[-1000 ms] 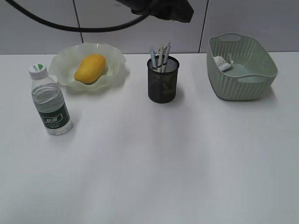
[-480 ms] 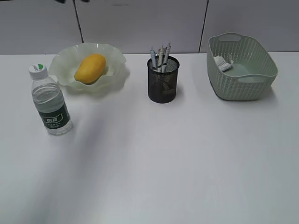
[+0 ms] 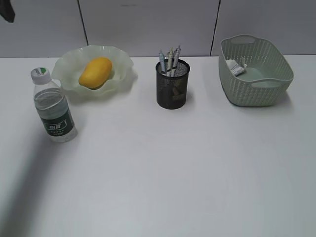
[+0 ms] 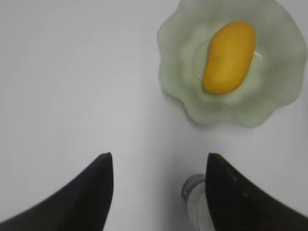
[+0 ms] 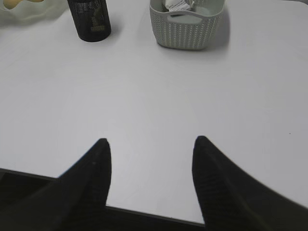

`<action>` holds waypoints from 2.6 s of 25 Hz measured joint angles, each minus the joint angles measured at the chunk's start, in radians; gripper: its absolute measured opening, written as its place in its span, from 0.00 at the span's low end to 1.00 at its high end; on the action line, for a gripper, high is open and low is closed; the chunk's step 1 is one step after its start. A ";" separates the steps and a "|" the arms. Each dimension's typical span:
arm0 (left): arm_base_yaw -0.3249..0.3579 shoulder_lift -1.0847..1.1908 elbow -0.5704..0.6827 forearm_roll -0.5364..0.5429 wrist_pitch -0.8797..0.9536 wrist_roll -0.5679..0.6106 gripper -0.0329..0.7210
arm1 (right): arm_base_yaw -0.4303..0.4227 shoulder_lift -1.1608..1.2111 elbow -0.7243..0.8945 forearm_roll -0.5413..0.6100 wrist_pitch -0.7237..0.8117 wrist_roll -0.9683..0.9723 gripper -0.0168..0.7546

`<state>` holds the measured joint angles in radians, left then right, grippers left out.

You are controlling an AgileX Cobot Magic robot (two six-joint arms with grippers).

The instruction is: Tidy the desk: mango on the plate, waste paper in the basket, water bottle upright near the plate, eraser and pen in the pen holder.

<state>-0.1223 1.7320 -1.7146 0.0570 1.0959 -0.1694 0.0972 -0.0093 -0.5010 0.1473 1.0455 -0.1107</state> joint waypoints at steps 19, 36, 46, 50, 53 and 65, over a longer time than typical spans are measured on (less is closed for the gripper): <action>0.034 -0.171 0.306 -0.036 -0.119 -0.002 0.85 | 0.000 0.000 0.000 0.000 0.000 0.000 0.59; 0.031 -0.831 0.874 -0.005 -0.258 0.001 0.82 | 0.000 0.000 0.000 0.000 0.000 0.000 0.59; 0.031 -1.286 1.068 0.000 -0.266 0.039 0.76 | 0.000 0.000 0.000 0.000 0.000 0.000 0.59; 0.031 -1.420 1.096 -0.050 -0.264 0.083 0.76 | 0.000 0.000 0.000 0.000 0.000 0.000 0.59; 0.031 -1.503 1.119 -0.057 -0.260 0.122 0.76 | 0.000 0.000 0.000 0.000 0.000 0.000 0.59; 0.031 -1.726 1.204 -0.070 -0.259 0.133 0.76 | 0.000 0.000 0.000 0.000 0.000 0.000 0.59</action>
<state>-0.0914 0.0058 -0.5105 -0.0129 0.8369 -0.0362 0.0972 -0.0093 -0.5010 0.1473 1.0455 -0.1107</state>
